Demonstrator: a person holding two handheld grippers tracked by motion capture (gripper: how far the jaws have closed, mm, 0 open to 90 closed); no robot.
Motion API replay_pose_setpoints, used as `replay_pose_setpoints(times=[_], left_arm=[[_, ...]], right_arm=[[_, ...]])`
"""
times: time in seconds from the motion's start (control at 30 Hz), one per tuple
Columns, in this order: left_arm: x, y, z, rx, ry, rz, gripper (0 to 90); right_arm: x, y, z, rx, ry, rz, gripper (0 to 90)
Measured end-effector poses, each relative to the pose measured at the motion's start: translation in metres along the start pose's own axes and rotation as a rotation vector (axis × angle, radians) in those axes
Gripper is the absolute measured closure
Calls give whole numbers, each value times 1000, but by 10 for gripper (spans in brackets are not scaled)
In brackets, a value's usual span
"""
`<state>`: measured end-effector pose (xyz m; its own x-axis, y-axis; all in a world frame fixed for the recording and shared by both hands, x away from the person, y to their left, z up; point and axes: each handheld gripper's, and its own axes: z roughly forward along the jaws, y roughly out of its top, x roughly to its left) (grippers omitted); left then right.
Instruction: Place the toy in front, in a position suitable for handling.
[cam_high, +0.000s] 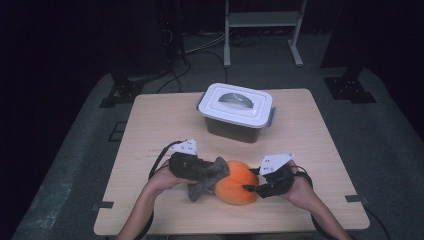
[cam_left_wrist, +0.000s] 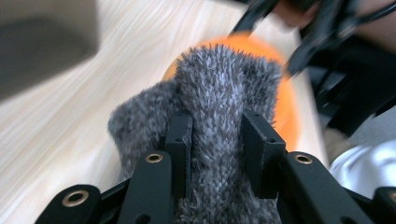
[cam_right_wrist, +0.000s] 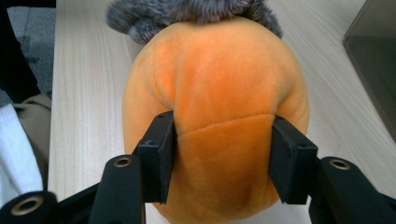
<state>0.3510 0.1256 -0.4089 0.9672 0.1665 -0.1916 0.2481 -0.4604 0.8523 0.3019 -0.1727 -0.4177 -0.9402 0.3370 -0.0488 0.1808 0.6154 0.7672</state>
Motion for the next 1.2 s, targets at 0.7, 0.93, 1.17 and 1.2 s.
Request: replay_pose_setpoints(times=[0.7, 0.93, 1.17, 1.2], left_arm=[[-8, -1, 6, 160, -30, 44, 666], [2, -9, -1, 153, 0, 8, 667], [-2, -1, 1, 24, -11, 2, 667], [-4, 1, 3, -7, -10, -3, 667]], right_arm=[[-5, -2, -1, -8, 64, 101, 407], [-6, -2, -2, -8, 65, 122, 407], [-3, 1, -1, -9, 42, 106, 418], [-1, 1, -1, -8, 41, 103, 420]])
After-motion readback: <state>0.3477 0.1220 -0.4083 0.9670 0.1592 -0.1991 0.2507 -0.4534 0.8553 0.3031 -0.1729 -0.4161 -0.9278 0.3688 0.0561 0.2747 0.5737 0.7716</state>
